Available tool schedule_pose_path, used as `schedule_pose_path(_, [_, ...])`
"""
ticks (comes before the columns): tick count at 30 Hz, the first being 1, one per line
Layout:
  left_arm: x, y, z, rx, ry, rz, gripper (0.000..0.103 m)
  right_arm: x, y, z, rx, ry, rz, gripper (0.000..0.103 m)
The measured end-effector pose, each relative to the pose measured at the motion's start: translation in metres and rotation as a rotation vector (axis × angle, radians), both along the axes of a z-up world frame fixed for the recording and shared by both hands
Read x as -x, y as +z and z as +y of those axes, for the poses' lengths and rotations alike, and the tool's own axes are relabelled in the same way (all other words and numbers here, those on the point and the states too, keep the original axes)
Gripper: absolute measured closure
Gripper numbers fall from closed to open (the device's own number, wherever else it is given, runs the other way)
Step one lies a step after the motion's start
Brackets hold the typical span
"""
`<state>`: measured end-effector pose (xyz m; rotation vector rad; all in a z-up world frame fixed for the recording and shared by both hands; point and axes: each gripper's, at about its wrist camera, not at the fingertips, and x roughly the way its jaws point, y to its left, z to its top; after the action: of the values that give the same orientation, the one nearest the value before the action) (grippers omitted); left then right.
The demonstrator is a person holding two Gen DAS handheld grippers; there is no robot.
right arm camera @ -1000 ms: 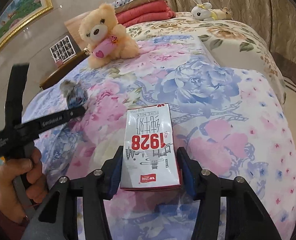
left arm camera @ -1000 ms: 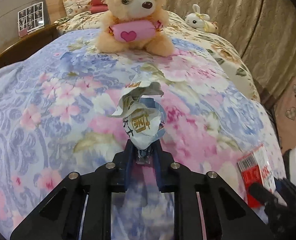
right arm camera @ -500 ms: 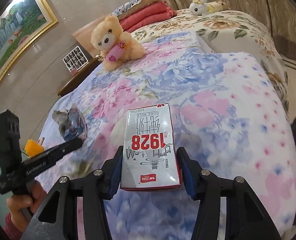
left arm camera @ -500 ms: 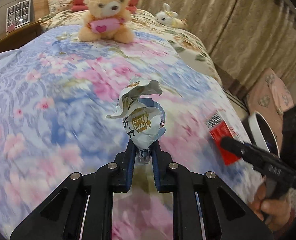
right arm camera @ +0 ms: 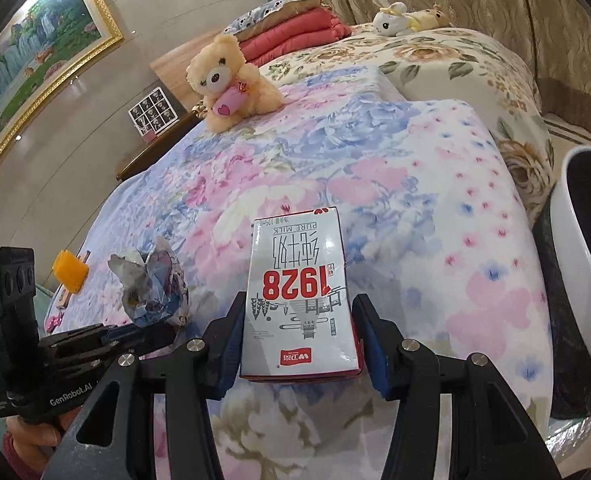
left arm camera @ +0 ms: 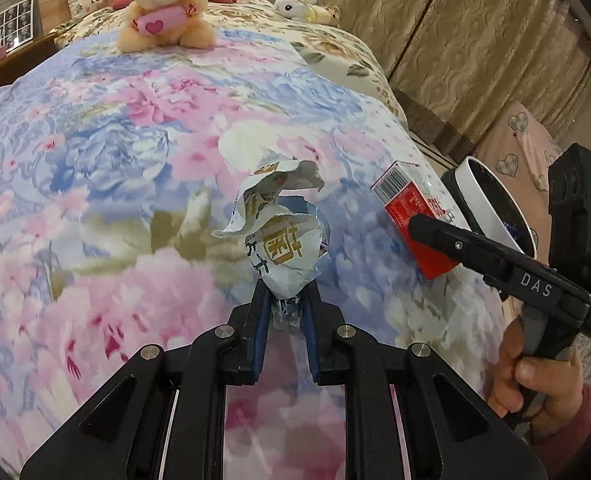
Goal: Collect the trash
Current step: 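Carry the foil wrapper with the left tool while the right tool carries the red-and-white box to the bin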
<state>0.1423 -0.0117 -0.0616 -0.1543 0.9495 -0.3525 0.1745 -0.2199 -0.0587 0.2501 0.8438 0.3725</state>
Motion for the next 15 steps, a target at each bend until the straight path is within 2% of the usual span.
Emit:
schedule_pose_path(5, [0.006,0.002,-0.005,-0.02,-0.002,-0.01,0.088,0.01,0.002,-0.006,-0.007,-0.005,-0.011,0.051])
schedule_pose_path(9, [0.008,0.002,-0.002,-0.024,0.02,-0.009,0.083,0.012,0.001,-0.008,0.002,-0.016,-0.011,0.05])
schedule_pose_path(12, [0.014,0.001,0.004,-0.012,0.053,-0.011,0.06,0.011,-0.006,-0.011,0.008,-0.027,0.002,0.049])
schedule_pose_path(13, [0.016,0.0,0.005,-0.01,0.064,-0.014,0.055,0.011,-0.007,-0.012,0.006,-0.028,0.006,0.049])
schedule_pose_path(14, [0.018,0.0,0.007,-0.013,0.083,-0.015,0.043,0.01,-0.009,-0.013,0.0,-0.031,0.018,0.048])
schedule_pose_path(15, [0.02,0.0,0.008,-0.022,0.105,-0.024,0.038,0.009,-0.01,-0.013,-0.005,-0.034,0.028,0.048])
